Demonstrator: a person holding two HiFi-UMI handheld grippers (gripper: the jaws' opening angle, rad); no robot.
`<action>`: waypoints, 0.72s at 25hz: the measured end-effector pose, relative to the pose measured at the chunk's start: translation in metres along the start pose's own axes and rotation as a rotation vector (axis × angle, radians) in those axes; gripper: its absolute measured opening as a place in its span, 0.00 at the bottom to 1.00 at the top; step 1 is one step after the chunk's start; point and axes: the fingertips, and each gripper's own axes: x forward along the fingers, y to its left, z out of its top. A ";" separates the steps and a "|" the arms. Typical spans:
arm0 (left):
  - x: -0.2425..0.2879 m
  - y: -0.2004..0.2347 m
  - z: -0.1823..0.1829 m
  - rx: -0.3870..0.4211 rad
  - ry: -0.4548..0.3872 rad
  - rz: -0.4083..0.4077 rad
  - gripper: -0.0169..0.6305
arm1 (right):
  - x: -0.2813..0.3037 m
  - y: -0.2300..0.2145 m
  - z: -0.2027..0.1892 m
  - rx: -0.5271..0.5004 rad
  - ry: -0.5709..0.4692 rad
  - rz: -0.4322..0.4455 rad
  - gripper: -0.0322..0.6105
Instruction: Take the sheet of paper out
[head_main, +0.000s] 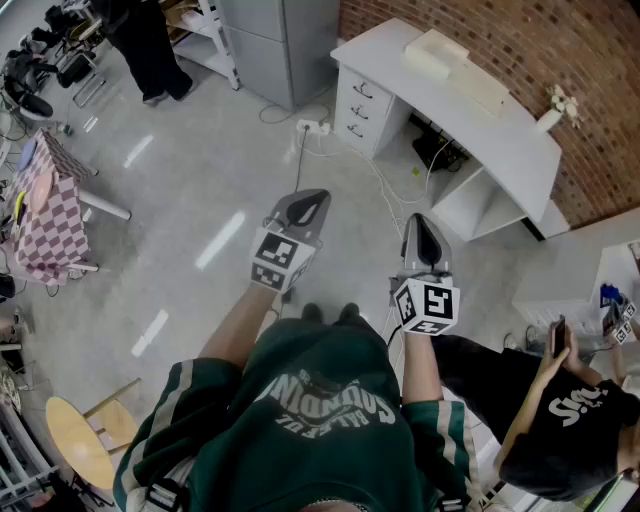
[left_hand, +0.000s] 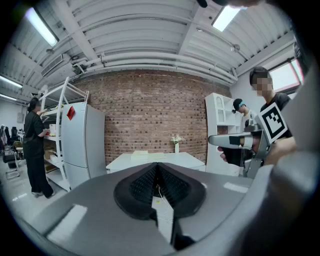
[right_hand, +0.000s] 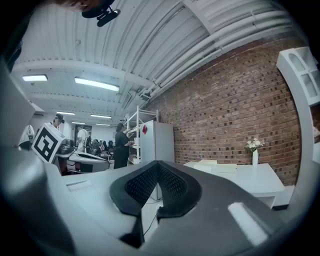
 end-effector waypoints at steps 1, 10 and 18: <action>-0.001 0.001 0.000 0.003 0.000 -0.002 0.04 | 0.001 0.002 0.000 -0.004 0.000 -0.005 0.05; -0.001 0.013 -0.007 0.007 0.001 -0.010 0.04 | 0.008 0.017 -0.003 -0.023 0.000 -0.019 0.05; 0.014 0.020 -0.015 0.000 0.020 -0.018 0.04 | 0.015 0.012 -0.004 -0.003 0.000 -0.056 0.05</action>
